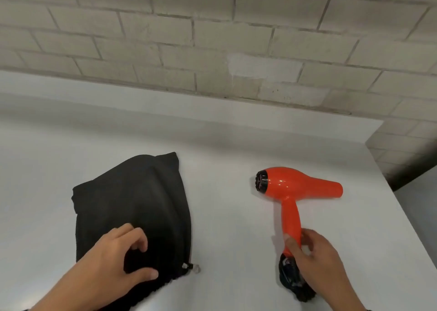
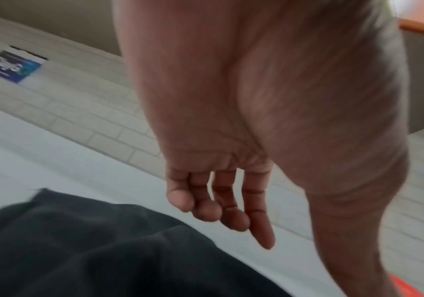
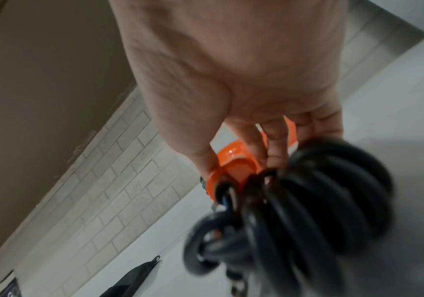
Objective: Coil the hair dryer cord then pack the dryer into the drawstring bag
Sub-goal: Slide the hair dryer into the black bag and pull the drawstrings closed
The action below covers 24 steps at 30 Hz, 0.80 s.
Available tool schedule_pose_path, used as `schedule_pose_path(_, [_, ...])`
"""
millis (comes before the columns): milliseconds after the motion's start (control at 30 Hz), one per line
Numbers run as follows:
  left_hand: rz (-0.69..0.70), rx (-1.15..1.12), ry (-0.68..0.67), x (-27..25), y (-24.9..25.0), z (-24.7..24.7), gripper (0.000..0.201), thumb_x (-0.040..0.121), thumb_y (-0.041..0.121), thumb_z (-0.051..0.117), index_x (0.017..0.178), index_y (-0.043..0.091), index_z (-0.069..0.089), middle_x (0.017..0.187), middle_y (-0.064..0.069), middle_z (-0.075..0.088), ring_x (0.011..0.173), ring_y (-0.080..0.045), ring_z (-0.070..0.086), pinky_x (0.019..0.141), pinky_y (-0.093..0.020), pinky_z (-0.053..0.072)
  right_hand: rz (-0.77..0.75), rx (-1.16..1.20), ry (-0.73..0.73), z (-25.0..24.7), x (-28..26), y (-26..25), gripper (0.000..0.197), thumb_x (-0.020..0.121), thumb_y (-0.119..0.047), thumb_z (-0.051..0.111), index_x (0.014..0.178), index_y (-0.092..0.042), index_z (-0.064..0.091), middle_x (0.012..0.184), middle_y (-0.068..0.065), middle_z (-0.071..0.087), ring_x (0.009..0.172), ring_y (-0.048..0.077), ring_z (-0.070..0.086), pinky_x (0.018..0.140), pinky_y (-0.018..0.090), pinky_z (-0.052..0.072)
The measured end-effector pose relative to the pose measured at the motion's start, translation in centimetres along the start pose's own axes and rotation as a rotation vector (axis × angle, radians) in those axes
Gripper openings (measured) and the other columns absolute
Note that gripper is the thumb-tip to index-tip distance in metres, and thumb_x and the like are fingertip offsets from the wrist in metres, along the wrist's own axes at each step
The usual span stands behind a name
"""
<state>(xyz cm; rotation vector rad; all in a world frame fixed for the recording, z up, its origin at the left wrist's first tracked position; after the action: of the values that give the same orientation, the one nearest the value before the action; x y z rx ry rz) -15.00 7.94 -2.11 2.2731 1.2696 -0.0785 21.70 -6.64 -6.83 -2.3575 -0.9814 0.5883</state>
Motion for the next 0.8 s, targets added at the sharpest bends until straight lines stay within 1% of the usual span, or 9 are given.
schedule_pose_path(67, [-0.070, 0.034, -0.062, -0.7, -1.3, 0.9, 0.056, 0.049, 0.076, 0.069, 0.085, 0.038, 0.050, 0.092, 0.023, 0.050, 0.088, -0.002, 0.051, 0.078, -0.016, 0.045, -0.019, -0.091, 0.125, -1.1, -0.5, -1.1, 0.058, 0.079, -0.052, 0.066, 0.123, -0.016, 0.056, 0.111, 0.006, 0.062, 0.107, 0.030, 0.054, 0.090, 0.042, 0.044])
schedule_pose_path(133, [-0.086, 0.091, -0.122, -1.2, -1.8, 1.8, 0.065, 0.045, 0.077, 0.066, 0.093, 0.039, 0.047, 0.095, 0.024, 0.045, 0.090, -0.002, 0.049, 0.080, -0.015, 0.043, -0.184, -0.007, 0.211, -1.6, -1.8, -4.6, 0.048, 0.079, -0.049, 0.067, 0.116, -0.020, 0.059, 0.107, 0.002, 0.061, 0.101, 0.026, 0.053, 0.086, 0.039, 0.044])
schedule_pose_path(167, [-0.079, 0.104, -0.137, -1.3, -2.0, 2.3, 0.066, 0.046, 0.075, 0.065, 0.098, 0.040, 0.046, 0.097, 0.024, 0.044, 0.091, -0.003, 0.049, 0.082, -0.016, 0.042, -0.303, 0.056, 0.175, -1.1, -2.5, -6.7, 0.037, 0.078, -0.048, 0.067, 0.107, -0.025, 0.061, 0.101, -0.003, 0.062, 0.095, 0.021, 0.056, 0.082, 0.032, 0.045])
schedule_pose_path(267, [-0.043, 0.067, -0.138, -1.0, -2.0, 3.7, 0.055, 0.058, 0.064, 0.070, 0.104, 0.042, 0.048, 0.101, 0.021, 0.044, 0.092, -0.003, 0.050, 0.086, -0.017, 0.043, -0.520, 0.127, -0.217, 3.8, -5.1, -12.2, 0.021, 0.078, -0.044, 0.070, 0.094, -0.033, 0.060, 0.096, -0.016, 0.060, 0.091, 0.002, 0.056, 0.078, 0.011, 0.040])
schedule_pose_path(367, [0.014, 0.005, -0.105, -0.3, -1.2, 4.4, 0.037, 0.074, 0.048, 0.072, 0.104, 0.044, 0.051, 0.102, 0.023, 0.044, 0.093, 0.000, 0.051, 0.088, -0.015, 0.044, -0.655, 0.061, -0.485, 8.5, -7.2, -15.8, 0.028, 0.081, -0.041, 0.070, 0.104, -0.032, 0.057, 0.108, -0.014, 0.053, 0.098, -0.004, 0.048, 0.085, 0.009, 0.038])
schedule_pose_path(400, [0.035, -0.014, -0.096, 0.0, -0.9, 4.4, 0.032, 0.078, 0.044, 0.071, 0.104, 0.044, 0.052, 0.102, 0.024, 0.044, 0.094, 0.000, 0.051, 0.088, -0.015, 0.045, -0.674, 0.014, -0.521, 9.8, -7.5, -16.7, 0.033, 0.081, -0.038, 0.071, 0.108, -0.030, 0.055, 0.113, -0.012, 0.050, 0.103, 0.001, 0.047, 0.089, 0.013, 0.039])
schedule_pose_path(567, [0.152, -0.112, -0.069, 1.8, 1.4, 4.6, 0.027, 0.080, 0.028, 0.073, 0.094, 0.040, 0.055, 0.098, 0.022, 0.047, 0.090, -0.003, 0.053, 0.083, -0.020, 0.048, -0.674, -0.208, -0.443, 12.4, -6.8, -18.3, 0.036, 0.085, -0.018, 0.067, 0.117, -0.023, 0.051, 0.124, -0.001, 0.047, 0.111, 0.020, 0.043, 0.094, 0.031, 0.043])
schedule_pose_path(700, [0.221, -0.220, -0.047, 2.7, 3.0, 3.8, 0.029, 0.078, 0.022, 0.076, 0.085, 0.035, 0.050, 0.090, 0.016, 0.052, 0.083, -0.007, 0.053, 0.075, -0.022, 0.049, -0.677, -0.306, -0.366, 11.4, -6.1, -17.6, 0.022, 0.091, -0.012, 0.054, 0.112, -0.018, 0.048, 0.109, 0.005, 0.060, 0.098, 0.025, 0.050, 0.076, 0.033, 0.043])
schedule_pose_path(800, [0.270, -0.243, -0.045, 3.1, 3.7, 3.2, 0.036, 0.077, 0.015, 0.077, 0.083, 0.035, 0.048, 0.090, 0.015, 0.051, 0.084, -0.008, 0.050, 0.073, -0.021, 0.048, -0.619, -0.251, -0.294, 9.3, -5.3, -16.8, 0.016, 0.091, -0.007, 0.046, 0.099, -0.020, 0.041, 0.086, 0.001, 0.054, 0.075, 0.020, 0.049, 0.057, 0.022, 0.033])
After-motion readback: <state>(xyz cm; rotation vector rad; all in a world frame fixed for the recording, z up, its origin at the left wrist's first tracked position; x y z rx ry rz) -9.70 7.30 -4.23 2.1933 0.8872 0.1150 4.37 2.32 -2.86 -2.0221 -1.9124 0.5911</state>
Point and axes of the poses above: each hand's wrist, its own x-axis towards the middle knuckle, its own z-axis out of the palm, y = z × x, the point moved 7 cm from there along x, towards the middle knuckle
